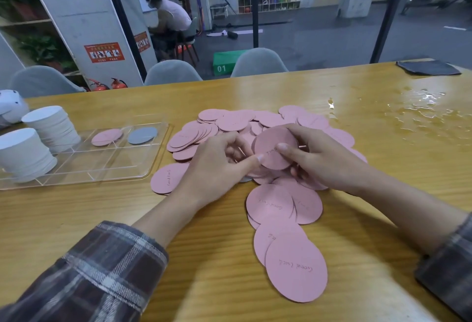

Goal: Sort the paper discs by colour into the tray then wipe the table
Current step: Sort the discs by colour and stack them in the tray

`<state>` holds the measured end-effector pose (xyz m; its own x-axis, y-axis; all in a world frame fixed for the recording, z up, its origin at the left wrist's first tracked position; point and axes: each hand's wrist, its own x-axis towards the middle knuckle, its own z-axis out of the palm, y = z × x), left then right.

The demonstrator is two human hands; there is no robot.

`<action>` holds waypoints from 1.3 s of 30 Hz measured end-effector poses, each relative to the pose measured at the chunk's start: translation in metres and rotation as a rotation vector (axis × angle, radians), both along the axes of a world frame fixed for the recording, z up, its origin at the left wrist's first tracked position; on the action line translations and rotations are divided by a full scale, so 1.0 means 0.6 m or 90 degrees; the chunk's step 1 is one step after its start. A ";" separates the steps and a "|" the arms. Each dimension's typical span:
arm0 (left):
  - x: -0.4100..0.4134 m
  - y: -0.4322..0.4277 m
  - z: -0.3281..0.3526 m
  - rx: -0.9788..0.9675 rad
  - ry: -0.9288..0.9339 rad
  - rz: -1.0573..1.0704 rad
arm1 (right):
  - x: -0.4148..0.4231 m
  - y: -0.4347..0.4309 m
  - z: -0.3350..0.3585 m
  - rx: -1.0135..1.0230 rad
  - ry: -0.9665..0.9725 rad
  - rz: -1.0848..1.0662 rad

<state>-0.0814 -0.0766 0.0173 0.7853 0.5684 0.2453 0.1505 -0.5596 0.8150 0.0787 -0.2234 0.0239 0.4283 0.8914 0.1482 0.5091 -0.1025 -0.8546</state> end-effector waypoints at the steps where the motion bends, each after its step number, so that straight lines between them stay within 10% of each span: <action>1: -0.005 0.000 0.003 0.048 0.038 -0.035 | 0.002 -0.001 0.000 -0.002 0.003 -0.010; 9: -0.025 0.000 0.008 0.134 0.183 -0.195 | 0.005 -0.001 0.001 -0.019 0.049 -0.043; 26: 0.002 0.017 -0.001 -0.057 -0.121 -0.027 | -0.001 0.004 -0.006 -0.031 0.173 -0.027; 39: 0.004 0.004 -0.007 0.012 -0.111 0.029 | -0.002 -0.002 0.001 -0.014 -0.049 0.011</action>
<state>-0.0790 -0.0745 0.0134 0.7030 0.5965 0.3872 0.0333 -0.5715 0.8199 0.0778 -0.2243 0.0245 0.4006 0.9020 0.1606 0.5748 -0.1109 -0.8107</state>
